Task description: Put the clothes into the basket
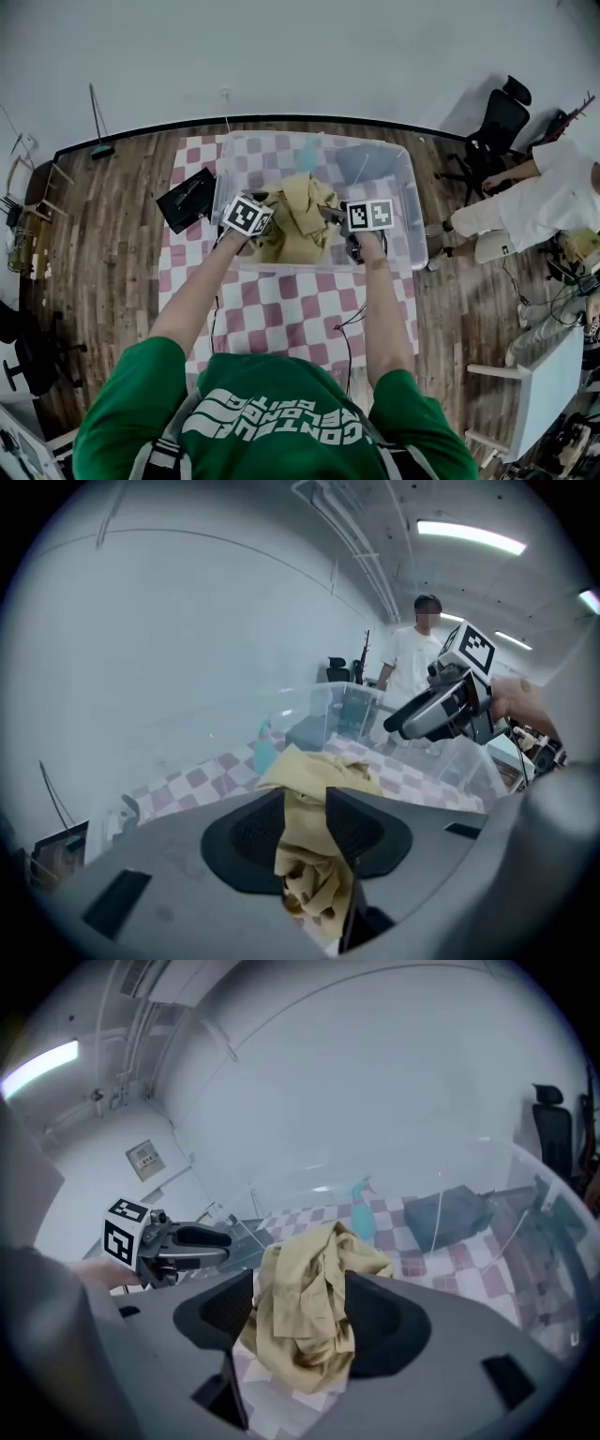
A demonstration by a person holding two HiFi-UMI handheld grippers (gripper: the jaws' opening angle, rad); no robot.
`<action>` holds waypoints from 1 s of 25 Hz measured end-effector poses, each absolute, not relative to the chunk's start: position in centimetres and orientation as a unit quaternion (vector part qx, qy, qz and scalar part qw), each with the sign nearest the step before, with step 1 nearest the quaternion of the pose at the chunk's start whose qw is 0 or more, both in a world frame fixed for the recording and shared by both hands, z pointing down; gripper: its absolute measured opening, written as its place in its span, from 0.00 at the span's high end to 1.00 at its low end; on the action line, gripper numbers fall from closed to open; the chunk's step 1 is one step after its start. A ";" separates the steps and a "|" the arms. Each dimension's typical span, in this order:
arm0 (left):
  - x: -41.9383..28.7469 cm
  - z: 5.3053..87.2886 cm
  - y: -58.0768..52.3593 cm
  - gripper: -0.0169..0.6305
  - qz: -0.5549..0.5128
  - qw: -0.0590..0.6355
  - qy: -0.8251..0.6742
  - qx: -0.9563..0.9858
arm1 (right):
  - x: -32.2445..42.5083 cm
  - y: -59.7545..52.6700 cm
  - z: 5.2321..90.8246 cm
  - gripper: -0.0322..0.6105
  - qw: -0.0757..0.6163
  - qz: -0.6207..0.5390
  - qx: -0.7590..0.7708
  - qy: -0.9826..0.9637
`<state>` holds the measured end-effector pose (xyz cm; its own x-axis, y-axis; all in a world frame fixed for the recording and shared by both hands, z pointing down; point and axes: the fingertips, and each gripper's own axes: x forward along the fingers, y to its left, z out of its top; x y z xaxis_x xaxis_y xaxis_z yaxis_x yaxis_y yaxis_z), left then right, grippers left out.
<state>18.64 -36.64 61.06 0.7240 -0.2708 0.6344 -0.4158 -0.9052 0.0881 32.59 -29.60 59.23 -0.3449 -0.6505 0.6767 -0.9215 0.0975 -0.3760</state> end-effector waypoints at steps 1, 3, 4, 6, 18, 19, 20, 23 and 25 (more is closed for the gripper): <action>18.8 59.9 -36.4 0.79 0.304 0.109 -0.187 0.928 | 32.3 -29.5 58.3 0.46 0.175 0.374 0.550 -0.726; 19.1 57.5 -35.7 0.87 0.270 0.101 -0.187 0.939 | 31.7 -29.2 56.4 0.54 0.174 0.339 0.559 -0.736; 19.2 56.3 -35.4 0.90 0.255 0.097 -0.188 0.944 | 31.4 -29.0 55.5 0.62 0.173 0.323 0.564 -0.740; 19.1 54.2 -34.5 0.93 0.230 0.084 -0.187 0.951 | 30.9 -28.5 54.1 0.73 0.171 0.290 0.576 -0.745; 16.9 47.9 -26.9 0.97 0.147 0.038 -0.142 0.978 | 26.0 -21.7 47.8 0.94 0.132 0.190 0.592 -0.772; 16.7 48.0 -26.4 0.97 0.145 0.040 -0.140 0.979 | 25.7 -21.1 47.7 0.94 0.131 0.188 0.592 -0.772; 16.5 48.1 -25.9 0.97 0.144 0.041 -0.136 0.979 | 25.4 -20.5 47.7 0.94 0.131 0.186 0.594 -0.772; 15.9 48.7 -24.5 0.97 0.146 0.047 -0.126 0.980 | 24.7 -18.8 47.9 0.94 0.130 0.187 0.598 -0.768; 15.5 49.0 -23.5 0.97 0.146 0.052 -0.121 0.980 | 24.3 -17.7 48.1 0.94 0.128 0.189 0.601 -0.766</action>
<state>15.52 -23.53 48.96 0.9280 -0.2223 0.2990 -0.2527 -0.9653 0.0664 24.34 -17.67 48.12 -0.2450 -0.8726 0.4225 -0.9690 0.2062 -0.1361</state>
